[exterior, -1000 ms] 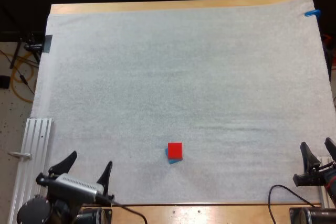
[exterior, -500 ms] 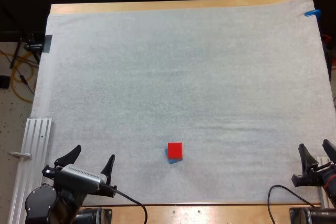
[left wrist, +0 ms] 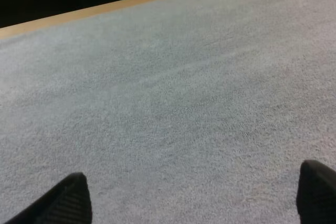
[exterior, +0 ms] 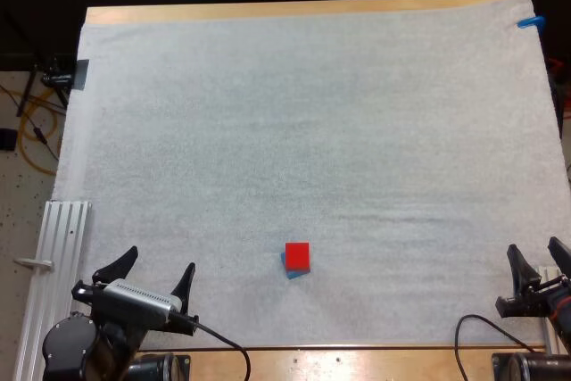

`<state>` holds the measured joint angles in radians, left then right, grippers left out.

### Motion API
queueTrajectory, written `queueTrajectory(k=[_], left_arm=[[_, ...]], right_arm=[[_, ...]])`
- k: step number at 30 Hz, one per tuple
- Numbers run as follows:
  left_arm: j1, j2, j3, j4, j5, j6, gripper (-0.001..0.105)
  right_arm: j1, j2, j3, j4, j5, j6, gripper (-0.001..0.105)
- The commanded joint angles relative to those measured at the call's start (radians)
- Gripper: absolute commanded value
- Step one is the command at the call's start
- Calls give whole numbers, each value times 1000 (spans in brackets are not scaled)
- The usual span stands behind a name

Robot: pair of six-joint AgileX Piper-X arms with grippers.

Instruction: Stack red cube on blue cube

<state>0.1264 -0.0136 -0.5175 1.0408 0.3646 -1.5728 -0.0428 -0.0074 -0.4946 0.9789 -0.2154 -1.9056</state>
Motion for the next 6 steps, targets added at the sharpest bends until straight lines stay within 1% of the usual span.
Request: queueTrajectory(k=[1, 6], left_arm=[[0, -137, 0, -16, 6, -4, 76], [-8, -137, 0, -16, 6, -4, 76]], right_arm=[[2, -43, -3, -4, -6, 1, 55], [2, -43, -3, -4, -6, 1, 55]])
